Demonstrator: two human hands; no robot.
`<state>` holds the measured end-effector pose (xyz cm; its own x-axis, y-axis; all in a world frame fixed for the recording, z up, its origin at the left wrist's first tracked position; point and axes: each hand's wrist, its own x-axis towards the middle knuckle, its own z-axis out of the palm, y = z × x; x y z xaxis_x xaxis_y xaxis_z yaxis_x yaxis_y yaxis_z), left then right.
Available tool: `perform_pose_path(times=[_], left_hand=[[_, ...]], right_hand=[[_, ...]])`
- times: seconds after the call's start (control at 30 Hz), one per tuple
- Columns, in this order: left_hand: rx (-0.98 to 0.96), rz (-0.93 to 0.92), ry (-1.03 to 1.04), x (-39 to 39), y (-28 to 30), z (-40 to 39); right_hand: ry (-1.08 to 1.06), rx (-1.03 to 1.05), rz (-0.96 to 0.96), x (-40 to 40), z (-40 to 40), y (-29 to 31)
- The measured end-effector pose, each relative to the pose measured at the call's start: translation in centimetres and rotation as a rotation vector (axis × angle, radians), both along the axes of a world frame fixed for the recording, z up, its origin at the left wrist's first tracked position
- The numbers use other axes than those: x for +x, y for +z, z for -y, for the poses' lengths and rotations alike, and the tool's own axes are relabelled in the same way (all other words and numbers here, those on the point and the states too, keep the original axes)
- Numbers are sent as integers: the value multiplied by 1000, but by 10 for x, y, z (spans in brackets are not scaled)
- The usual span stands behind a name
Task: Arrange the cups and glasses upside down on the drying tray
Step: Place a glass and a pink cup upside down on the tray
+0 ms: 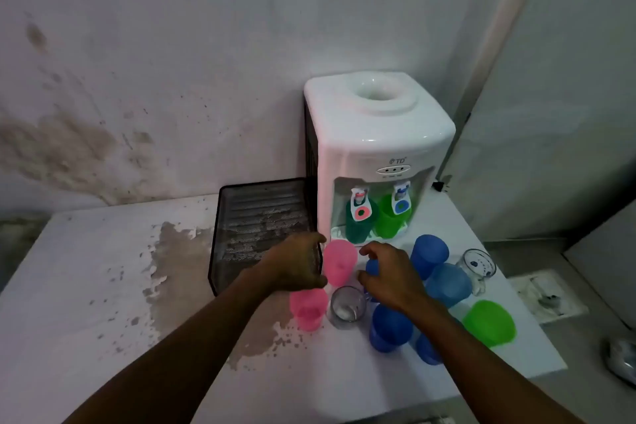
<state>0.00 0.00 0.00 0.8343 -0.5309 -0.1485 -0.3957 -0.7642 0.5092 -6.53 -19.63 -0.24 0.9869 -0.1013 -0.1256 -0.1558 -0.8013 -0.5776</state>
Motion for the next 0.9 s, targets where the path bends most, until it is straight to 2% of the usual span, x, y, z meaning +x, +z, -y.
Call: perform_pose_path(times=[0.13, 0.27, 0.4, 0.5, 0.7, 0.8, 0.9], left_hand=[[394, -116, -60, -15, -22, 1], [486, -204, -45, -24, -48, 3], [402, -265, 31, -28, -56, 5], [320, -240, 131, -18, -48, -5], [-80, -216, 415, -1, 2, -20], [-316, -275, 434, -7, 29, -12], [-439, -359, 391, -20, 42, 8]], right_hand=[[-4, 6, -39, -8, 0, -11], [2, 26, -10, -11, 4, -16], [8, 62, -12, -13, 8, -20], [14, 104, 10, -13, 10, -20], [36, 321, -59, -13, 7, -19], [83, 445, -109, -16, 5, -14], [85, 567, -116, -17, 6, -11]])
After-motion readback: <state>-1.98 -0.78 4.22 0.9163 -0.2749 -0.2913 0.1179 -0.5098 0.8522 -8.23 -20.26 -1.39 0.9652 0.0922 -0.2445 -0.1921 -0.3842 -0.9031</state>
